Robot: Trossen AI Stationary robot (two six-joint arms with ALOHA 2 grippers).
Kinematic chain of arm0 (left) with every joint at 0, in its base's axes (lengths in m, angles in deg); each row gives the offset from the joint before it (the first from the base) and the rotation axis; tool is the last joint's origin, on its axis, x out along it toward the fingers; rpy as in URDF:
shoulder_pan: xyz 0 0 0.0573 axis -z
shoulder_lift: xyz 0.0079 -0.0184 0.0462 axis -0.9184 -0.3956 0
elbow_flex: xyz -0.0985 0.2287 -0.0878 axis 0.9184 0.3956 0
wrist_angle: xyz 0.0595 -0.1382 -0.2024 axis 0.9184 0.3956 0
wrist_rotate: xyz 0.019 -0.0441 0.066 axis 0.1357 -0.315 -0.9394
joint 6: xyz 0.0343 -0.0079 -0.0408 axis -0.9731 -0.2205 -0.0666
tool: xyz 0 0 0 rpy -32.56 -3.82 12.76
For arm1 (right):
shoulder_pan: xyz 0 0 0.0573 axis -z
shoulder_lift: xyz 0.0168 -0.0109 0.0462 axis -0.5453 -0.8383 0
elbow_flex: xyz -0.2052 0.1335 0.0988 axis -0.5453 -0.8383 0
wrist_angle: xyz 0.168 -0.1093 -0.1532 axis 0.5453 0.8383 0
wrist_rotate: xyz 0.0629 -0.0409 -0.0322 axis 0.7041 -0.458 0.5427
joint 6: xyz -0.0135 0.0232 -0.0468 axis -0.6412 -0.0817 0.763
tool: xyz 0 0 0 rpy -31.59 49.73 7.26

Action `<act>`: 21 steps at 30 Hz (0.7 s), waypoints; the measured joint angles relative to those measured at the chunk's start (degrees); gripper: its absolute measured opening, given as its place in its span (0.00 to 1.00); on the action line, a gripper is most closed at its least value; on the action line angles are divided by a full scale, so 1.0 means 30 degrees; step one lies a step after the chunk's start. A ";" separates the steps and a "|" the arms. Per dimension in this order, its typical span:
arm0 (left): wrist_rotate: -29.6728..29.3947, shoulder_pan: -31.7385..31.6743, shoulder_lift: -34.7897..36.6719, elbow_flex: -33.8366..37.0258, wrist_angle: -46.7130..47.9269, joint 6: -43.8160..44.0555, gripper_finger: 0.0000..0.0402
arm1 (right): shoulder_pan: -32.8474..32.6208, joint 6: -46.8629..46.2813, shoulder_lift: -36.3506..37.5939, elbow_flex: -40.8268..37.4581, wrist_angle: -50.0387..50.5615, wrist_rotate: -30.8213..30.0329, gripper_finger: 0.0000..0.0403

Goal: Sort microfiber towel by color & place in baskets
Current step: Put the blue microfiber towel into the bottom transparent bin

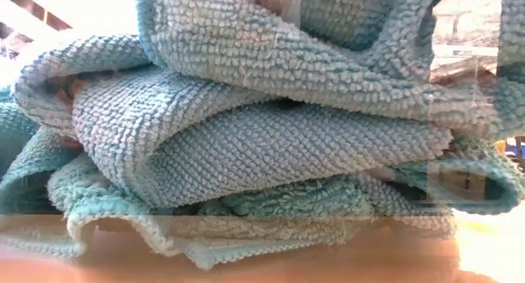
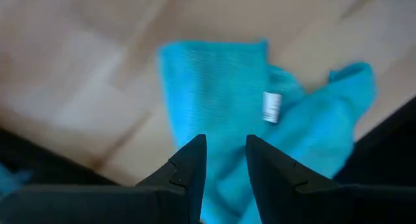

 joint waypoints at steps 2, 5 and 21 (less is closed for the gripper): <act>-0.0098 0.0652 -0.0495 0.0000 -0.1033 0.0991 0.24 | 0.0032 -0.0067 0.0587 -0.0516 -0.0715 -0.0044 0.29; -0.0288 0.1371 -0.1422 0.0000 -0.2327 0.1730 0.24 | 0.0032 0.0155 0.1298 -0.0896 -0.1493 -0.0299 0.29; 0.3276 0.1404 -0.6883 -0.0084 -0.3797 -0.0266 0.02 | 0.0214 0.1066 0.1584 -0.0203 -0.0404 0.0285 0.29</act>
